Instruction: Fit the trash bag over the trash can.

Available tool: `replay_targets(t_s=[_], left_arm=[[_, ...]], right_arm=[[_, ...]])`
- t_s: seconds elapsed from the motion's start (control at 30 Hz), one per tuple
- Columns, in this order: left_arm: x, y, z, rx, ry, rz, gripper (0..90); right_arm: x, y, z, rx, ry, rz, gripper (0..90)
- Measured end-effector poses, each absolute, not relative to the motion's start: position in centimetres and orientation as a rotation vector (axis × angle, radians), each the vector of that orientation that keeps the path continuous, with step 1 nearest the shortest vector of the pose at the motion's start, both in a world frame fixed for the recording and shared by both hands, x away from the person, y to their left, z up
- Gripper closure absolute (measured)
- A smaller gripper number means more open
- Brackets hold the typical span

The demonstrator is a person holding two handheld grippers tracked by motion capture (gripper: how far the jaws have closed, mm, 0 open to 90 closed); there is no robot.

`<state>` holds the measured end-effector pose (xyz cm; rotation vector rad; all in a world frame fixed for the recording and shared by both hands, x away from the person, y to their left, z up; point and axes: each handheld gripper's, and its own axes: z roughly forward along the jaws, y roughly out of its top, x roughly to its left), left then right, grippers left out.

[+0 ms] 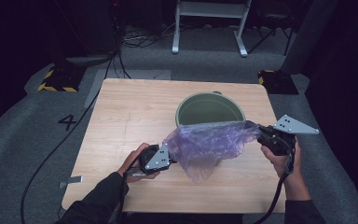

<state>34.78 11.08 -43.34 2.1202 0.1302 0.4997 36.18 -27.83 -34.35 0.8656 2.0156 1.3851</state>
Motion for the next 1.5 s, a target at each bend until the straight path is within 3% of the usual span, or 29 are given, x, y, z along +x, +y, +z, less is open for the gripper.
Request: replay_targets(t_s=[0.13, 0.17, 0.23, 0.37, 0.73, 1.03, 1.07, 1.1, 1.13, 1.17, 1.2, 1.23, 1.3, 1.43, 1.5], left_arm=[[33.9, 12.2, -42.4, 2.077, 0.168, 0.482, 42.3], [33.6, 12.5, -42.2, 2.065, 0.176, 0.485, 42.3], [32.0, 13.7, -41.0, 2.018, 0.184, 0.49, 23.7], [30.5, 15.1, -39.7, 1.991, 0.195, 0.478, 16.0], [29.5, 17.0, -35.0, 1.848, 0.237, 0.421, 16.1], [30.6, 12.8, -31.2, 1.865, 0.193, 0.438, 16.3], [30.7, 12.2, -31.3, 1.889, 0.205, 0.464, 23.6], [30.9, 11.7, -31.5, 1.908, 0.196, 0.465, 23.6], [31.0, 11.4, -31.6, 1.916, 0.198, 0.467, 30.6], [31.3, 11.1, -31.9, 1.927, 0.207, 0.48, 30.6], [31.6, 10.8, -32.1, 1.942, 0.213, 0.469, 36.7], [31.8, 10.6, -32.3, 1.951, 0.215, 0.472, 36.7], [32.5, 10.4, -32.9, 1.98, 0.213, 0.48, 49.1], [33.2, 10.4, -33.5, 1.994, 0.234, 0.475, 60.6], [33.4, 10.5, -33.6, 1.992, 0.244, 0.476, 63.2]], right_arm=[[36.0, -27.7, -34.1, 0.857, 2.014, 1.396, 90.0], [35.9, -27.6, -34.0, 0.849, 2.011, 1.395, 90.0], [35.6, -27.6, -33.7, 0.837, 2.002, 1.395, 90.0], [35.4, -27.5, -33.4, 0.834, 1.992, 1.39, 90.0], [35.5, -27.4, -33.0, 0.824, 1.974, 1.392, 90.0], [35.3, -27.0, -33.0, 0.796, 1.985, 1.392, 88.7], [35.1, -27.1, -33.0, 0.78, 1.994, 1.399, 82.8], [35.1, -27.1, -33.0, 0.78, 1.994, 1.399, 82.8], [34.9, -27.2, -33.1, 0.768, 1.992, 1.405, 71.9], [34.9, -27.2, -33.1, 0.768, 1.992, 1.405, 71.9], [34.6, -27.5, -33.0, 0.755, 1.99, 1.415, 57.9], [34.6, -27.5, -33.0, 0.755, 1.99, 1.415, 57.9], [34.0, -28.2, -32.7, 0.75, 1.979, 1.413, 43.7], [33.2, -29.5, -31.9, 0.748, 1.963, 1.396, 31.9], [33.0, -29.8, -31.6, 0.749, 1.956, 1.391, 31.2]])
